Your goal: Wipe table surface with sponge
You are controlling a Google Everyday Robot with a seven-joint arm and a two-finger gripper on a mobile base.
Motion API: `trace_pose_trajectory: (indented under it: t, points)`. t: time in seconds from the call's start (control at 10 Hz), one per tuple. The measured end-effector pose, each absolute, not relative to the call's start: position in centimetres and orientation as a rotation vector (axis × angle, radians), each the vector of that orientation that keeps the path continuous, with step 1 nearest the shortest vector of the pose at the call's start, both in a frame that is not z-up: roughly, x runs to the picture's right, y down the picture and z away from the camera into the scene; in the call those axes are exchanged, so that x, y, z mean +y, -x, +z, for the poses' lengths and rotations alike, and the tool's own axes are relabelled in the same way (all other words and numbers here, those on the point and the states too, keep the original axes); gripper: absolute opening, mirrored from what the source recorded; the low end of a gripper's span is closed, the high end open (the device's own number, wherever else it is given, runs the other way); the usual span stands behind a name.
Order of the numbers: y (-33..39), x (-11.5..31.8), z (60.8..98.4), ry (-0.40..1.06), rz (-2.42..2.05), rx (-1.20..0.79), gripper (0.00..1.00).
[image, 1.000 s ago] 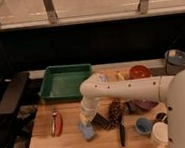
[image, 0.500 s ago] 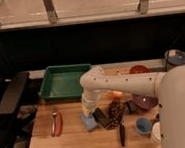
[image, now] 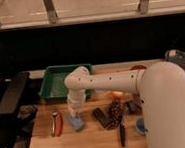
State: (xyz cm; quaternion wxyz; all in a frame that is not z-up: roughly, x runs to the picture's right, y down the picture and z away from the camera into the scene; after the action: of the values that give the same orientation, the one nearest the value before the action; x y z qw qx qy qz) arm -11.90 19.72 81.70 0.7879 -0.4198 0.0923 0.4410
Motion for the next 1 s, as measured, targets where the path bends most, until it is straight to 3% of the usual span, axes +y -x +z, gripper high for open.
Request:
trace_pose_trajectory:
  t: [0.6, 1.0]
  points:
    - [7.2, 24.8, 77.3, 0.956, 0.981, 0.202, 0.00]
    - [2.8, 22.4, 80.2, 0.930, 1.051, 0.260, 0.00]
